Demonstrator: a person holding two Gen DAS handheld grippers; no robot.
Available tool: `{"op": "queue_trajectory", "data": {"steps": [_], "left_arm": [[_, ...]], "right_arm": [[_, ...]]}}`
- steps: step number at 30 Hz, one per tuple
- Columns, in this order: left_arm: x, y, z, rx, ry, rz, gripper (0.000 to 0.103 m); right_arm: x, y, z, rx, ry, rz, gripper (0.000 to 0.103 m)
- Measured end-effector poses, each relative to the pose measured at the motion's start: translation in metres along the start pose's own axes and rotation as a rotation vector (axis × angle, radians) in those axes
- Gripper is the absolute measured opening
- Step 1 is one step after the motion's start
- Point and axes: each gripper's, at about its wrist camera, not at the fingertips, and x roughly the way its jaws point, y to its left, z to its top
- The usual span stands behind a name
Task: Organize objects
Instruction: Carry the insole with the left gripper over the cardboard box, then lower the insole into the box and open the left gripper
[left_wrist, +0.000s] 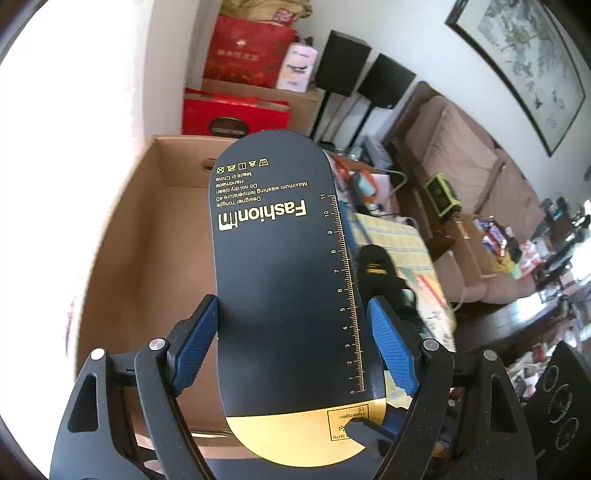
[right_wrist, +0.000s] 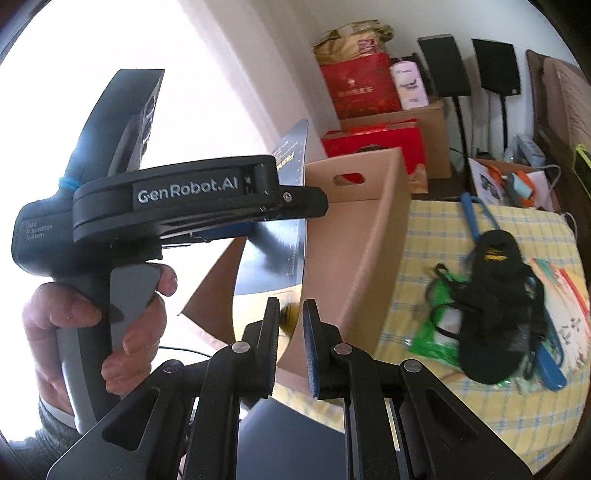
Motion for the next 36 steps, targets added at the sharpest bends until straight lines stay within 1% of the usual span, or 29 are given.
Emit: {"op": "queue_trajectory", "data": {"steps": [3, 7, 10, 17, 19, 22, 23, 24, 30, 33, 36], "left_arm": [[0.008, 0.012, 0.001, 0.000, 0.007, 0.023, 0.079], [0.026, 0.024, 0.001, 0.018, 0.039, 0.048, 0.078], [0.041, 0.031, -0.003, 0.025, 0.063, 0.061, 0.078], [0.074, 0.033, -0.007, 0.049, 0.120, 0.101, 0.078], [0.084, 0.032, -0.007, 0.054, 0.136, 0.113, 0.078], [0.098, 0.031, -0.005, 0.066, 0.154, 0.125, 0.078], [0.101, 0.032, -0.005, 0.065, 0.163, 0.127, 0.078], [0.106, 0.031, -0.005, 0.061, 0.176, 0.128, 0.078], [0.125, 0.029, -0.016, 0.051, 0.260, 0.137, 0.078], [0.128, 0.028, -0.015, 0.039, 0.278, 0.113, 0.078], [0.131, 0.029, -0.013, 0.035, 0.317, 0.099, 0.079]], "right_arm": [[0.021, 0.001, 0.001, 0.003, 0.028, -0.004, 0.013], [0.046, -0.004, -0.003, 0.015, 0.079, -0.017, 0.014], [0.054, -0.009, -0.007, 0.020, 0.099, -0.033, 0.015], [0.058, -0.018, -0.007, 0.012, 0.113, -0.087, 0.015], [0.055, -0.020, -0.008, 0.016, 0.109, -0.078, 0.015], [0.044, -0.023, -0.008, 0.010, 0.091, -0.084, 0.012], [0.040, -0.023, -0.009, 0.011, 0.087, -0.088, 0.012], [0.034, -0.023, -0.009, 0.011, 0.079, -0.103, 0.016], [-0.010, -0.035, -0.010, 0.038, -0.004, -0.126, 0.025], [-0.027, -0.043, -0.008, 0.059, -0.038, -0.142, 0.028], [-0.038, -0.048, -0.006, 0.077, -0.063, -0.156, 0.031]]}}
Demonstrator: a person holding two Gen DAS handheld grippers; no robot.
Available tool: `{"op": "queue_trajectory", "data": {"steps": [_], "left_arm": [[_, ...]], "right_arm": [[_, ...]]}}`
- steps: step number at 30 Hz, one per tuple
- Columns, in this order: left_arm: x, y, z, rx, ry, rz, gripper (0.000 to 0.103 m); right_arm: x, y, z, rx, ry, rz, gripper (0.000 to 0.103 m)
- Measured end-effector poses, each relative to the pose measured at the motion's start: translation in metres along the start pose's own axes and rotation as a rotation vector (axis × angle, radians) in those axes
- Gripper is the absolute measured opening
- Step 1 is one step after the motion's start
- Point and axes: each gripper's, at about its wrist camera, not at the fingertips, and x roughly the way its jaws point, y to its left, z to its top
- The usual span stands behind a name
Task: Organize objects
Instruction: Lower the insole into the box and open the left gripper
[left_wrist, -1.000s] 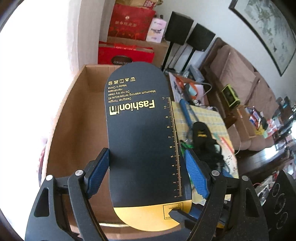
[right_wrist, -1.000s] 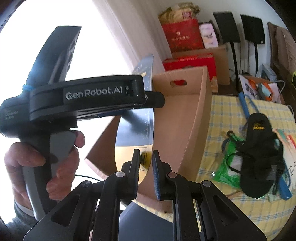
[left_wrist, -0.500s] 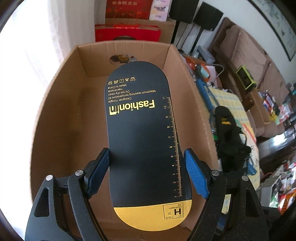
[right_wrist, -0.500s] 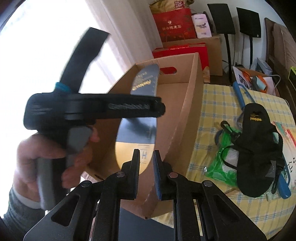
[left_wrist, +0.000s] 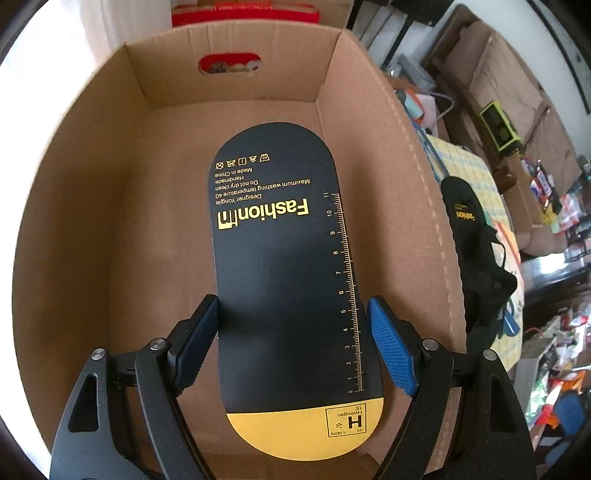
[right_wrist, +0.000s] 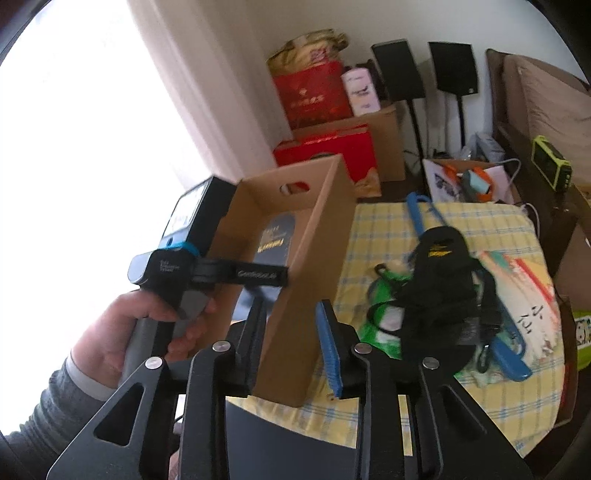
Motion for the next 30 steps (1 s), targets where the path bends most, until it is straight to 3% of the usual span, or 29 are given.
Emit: {"op": "queue_trajectory", "data": {"steps": [4, 7, 16, 25, 30], "left_arm": [[-0.001, -0.001, -0.001, 0.006, 0.024, -0.059, 0.082], [-0.003, -0.001, -0.003, 0.005, 0.004, -0.028, 0.091], [-0.020, 0.010, -0.005, -0.036, -0.035, -0.100, 0.091], [-0.068, 0.005, -0.030, -0.008, -0.208, -0.094, 0.094], [-0.086, -0.009, -0.048, 0.048, -0.273, -0.165, 0.100]], "right_arm": [[-0.003, -0.004, 0.001, 0.008, -0.005, -0.020, 0.033], [-0.002, -0.004, -0.001, 0.007, -0.001, -0.022, 0.033], [-0.003, -0.001, -0.004, -0.013, -0.005, -0.035, 0.034], [-0.005, -0.021, -0.009, 0.016, 0.002, -0.119, 0.045], [-0.018, -0.040, -0.013, 0.032, -0.025, -0.183, 0.064]]}}
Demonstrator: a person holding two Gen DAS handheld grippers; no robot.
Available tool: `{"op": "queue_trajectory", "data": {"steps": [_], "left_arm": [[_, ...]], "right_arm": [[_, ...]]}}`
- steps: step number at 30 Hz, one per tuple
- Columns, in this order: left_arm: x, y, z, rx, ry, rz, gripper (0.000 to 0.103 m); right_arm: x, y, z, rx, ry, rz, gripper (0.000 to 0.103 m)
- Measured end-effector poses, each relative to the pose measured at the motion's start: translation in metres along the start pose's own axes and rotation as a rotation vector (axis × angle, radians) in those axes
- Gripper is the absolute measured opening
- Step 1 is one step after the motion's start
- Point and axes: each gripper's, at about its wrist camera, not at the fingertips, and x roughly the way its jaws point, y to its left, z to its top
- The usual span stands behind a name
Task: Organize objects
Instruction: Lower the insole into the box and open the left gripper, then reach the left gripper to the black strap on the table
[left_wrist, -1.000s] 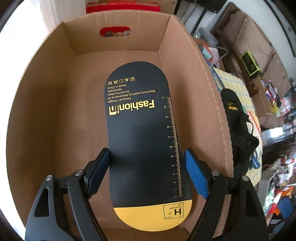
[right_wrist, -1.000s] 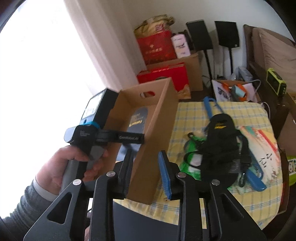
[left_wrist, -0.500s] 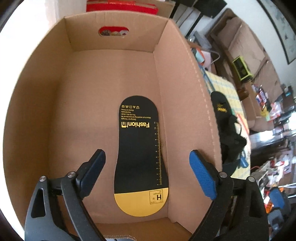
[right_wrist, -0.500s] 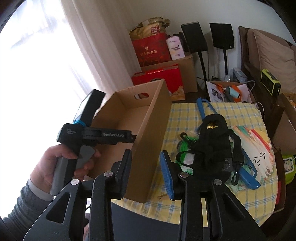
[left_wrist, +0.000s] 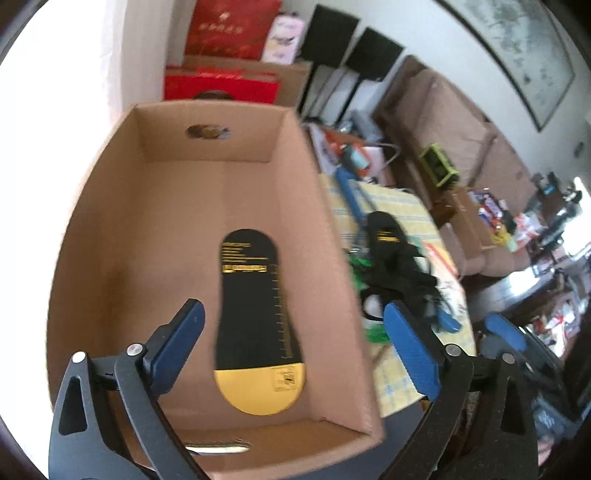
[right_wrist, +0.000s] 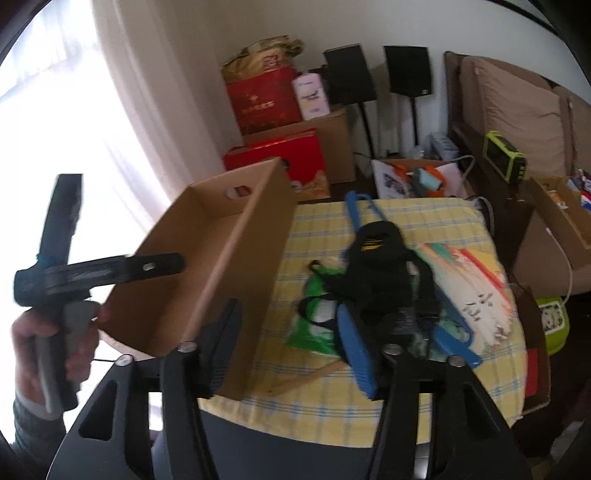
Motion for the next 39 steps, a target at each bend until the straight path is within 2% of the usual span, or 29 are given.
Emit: {"op": "queue_trajectory", "data": {"steps": [2, 9, 14, 21, 25, 33, 36, 39], "left_arm": [[-0.008, -0.008, -0.004, 0.015, -0.024, -0.019, 0.101], [-0.023, -0.038, -0.020, 0.037, -0.059, -0.060, 0.103], [-0.026, -0.063, -0.028, 0.086, -0.094, 0.012, 0.103], [-0.014, -0.087, -0.034, 0.115, -0.062, -0.030, 0.103], [0.000, -0.104, -0.036, 0.142, -0.045, -0.023, 0.102], [0.035, -0.140, -0.028, 0.217, 0.001, -0.004, 0.088], [0.055, -0.154, -0.025, 0.253, 0.025, 0.030, 0.082], [0.075, -0.161, -0.023, 0.275, 0.045, 0.058, 0.078]], "right_arm": [[-0.004, -0.011, -0.001, 0.011, -0.009, -0.030, 0.068], [-0.019, -0.052, -0.005, 0.086, -0.027, -0.104, 0.070], [-0.028, -0.070, -0.011, 0.119, -0.032, -0.134, 0.071], [-0.027, -0.090, -0.020, 0.156, -0.014, -0.151, 0.071], [-0.023, -0.102, -0.022, 0.180, -0.005, -0.162, 0.071], [-0.009, -0.126, -0.019, 0.226, 0.017, -0.158, 0.071], [0.000, -0.135, -0.017, 0.249, 0.031, -0.139, 0.070], [0.012, -0.142, -0.014, 0.269, 0.046, -0.119, 0.064]]}}
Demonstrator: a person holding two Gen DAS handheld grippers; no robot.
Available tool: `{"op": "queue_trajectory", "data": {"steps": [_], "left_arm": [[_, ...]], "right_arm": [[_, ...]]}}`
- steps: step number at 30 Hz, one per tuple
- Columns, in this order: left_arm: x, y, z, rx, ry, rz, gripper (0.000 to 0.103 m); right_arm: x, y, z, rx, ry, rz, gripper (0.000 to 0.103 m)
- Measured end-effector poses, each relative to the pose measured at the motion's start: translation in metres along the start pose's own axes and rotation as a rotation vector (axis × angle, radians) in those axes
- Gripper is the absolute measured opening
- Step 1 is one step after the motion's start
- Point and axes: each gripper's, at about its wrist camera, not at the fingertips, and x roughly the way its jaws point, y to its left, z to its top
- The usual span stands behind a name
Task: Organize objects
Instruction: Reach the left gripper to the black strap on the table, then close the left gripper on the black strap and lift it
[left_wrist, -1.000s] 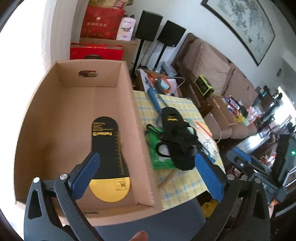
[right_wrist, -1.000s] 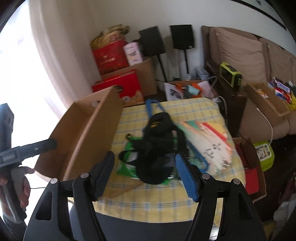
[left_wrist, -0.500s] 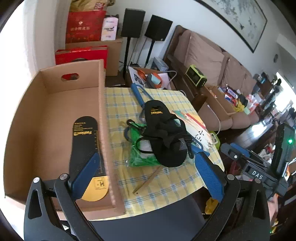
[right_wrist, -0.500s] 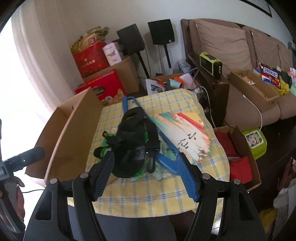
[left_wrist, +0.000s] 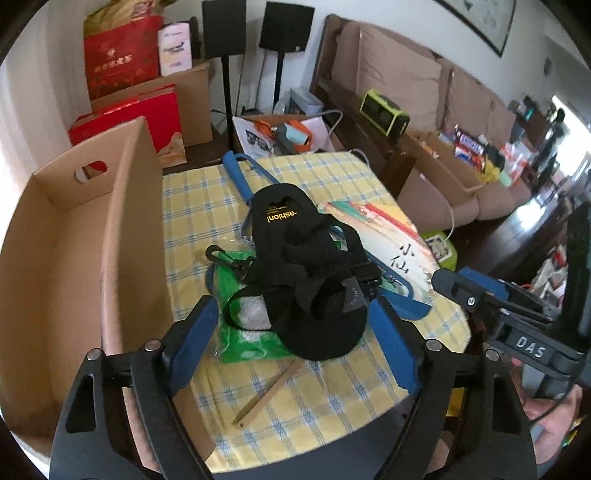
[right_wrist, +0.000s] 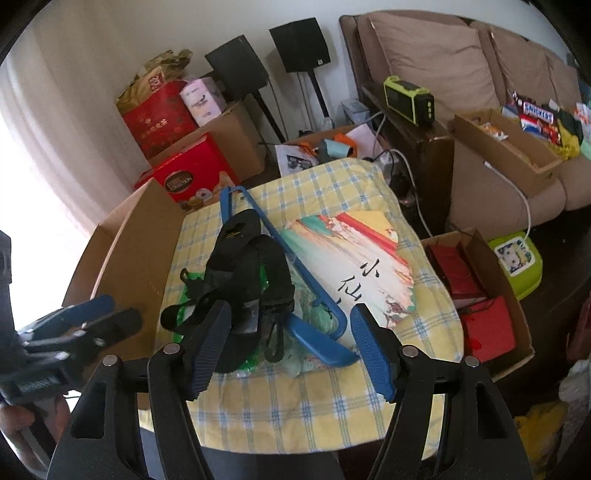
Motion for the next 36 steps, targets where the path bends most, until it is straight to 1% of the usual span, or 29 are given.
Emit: {"op": "queue_trajectory", "data": {"steps": [1, 3, 5, 10, 13, 18, 22, 23, 24, 25, 26, 27, 28, 30, 32, 36], "left_arm": [[0.006, -0.001, 0.001, 0.005, 0.009, 0.008, 0.073], [0.020, -0.005, 0.004, 0.013, 0.032, 0.028, 0.070], [0.034, -0.008, 0.004, 0.013, 0.045, 0.043, 0.069], [0.063, -0.006, 0.006, -0.005, 0.077, 0.059, 0.069], [0.075, -0.004, 0.006, -0.017, 0.088, 0.058, 0.069], [0.091, -0.001, 0.005, -0.030, 0.097, 0.076, 0.068], [0.097, 0.003, 0.005, -0.051, 0.101, 0.062, 0.056], [0.098, 0.003, 0.005, -0.052, 0.099, 0.060, 0.054], [0.097, 0.003, 0.006, -0.052, 0.096, 0.060, 0.049], [0.097, 0.003, 0.006, -0.052, 0.097, 0.058, 0.044], [0.096, 0.004, 0.007, -0.054, 0.097, 0.056, 0.042], [0.096, 0.003, 0.007, -0.054, 0.096, 0.057, 0.035], [0.094, 0.003, 0.008, -0.052, 0.087, 0.061, 0.024], [0.093, 0.004, 0.010, -0.057, 0.082, 0.053, 0.012], [0.090, 0.005, 0.012, -0.069, 0.080, 0.034, 0.012], [0.073, 0.008, 0.014, -0.098, 0.042, 0.003, 0.011]], "right_arm": [[0.006, -0.001, 0.002, 0.004, 0.010, 0.002, 0.063], [0.014, -0.002, 0.006, 0.003, 0.022, 0.002, 0.059], [0.023, -0.003, 0.009, 0.003, 0.034, -0.001, 0.058], [0.045, -0.002, 0.016, -0.004, 0.065, 0.009, 0.057], [0.061, -0.002, 0.021, 0.000, 0.085, 0.025, 0.057], [0.089, -0.003, 0.030, 0.010, 0.111, 0.033, 0.057], [0.105, -0.005, 0.035, 0.026, 0.137, 0.054, 0.057], [0.109, -0.005, 0.035, 0.028, 0.146, 0.053, 0.052], [0.112, -0.005, 0.035, 0.030, 0.154, 0.049, 0.046], [0.113, -0.005, 0.035, 0.023, 0.154, 0.030, 0.043], [0.113, -0.004, 0.035, 0.012, 0.154, 0.007, 0.035], [0.112, -0.004, 0.036, 0.009, 0.154, 0.012, 0.028], [0.111, -0.005, 0.036, 0.015, 0.154, 0.030, 0.023], [0.109, -0.006, 0.037, 0.027, 0.154, 0.043, 0.020], [0.105, -0.005, 0.037, 0.013, 0.141, 0.037, 0.017], [0.090, -0.001, 0.036, 0.009, 0.116, 0.053, 0.016]]}}
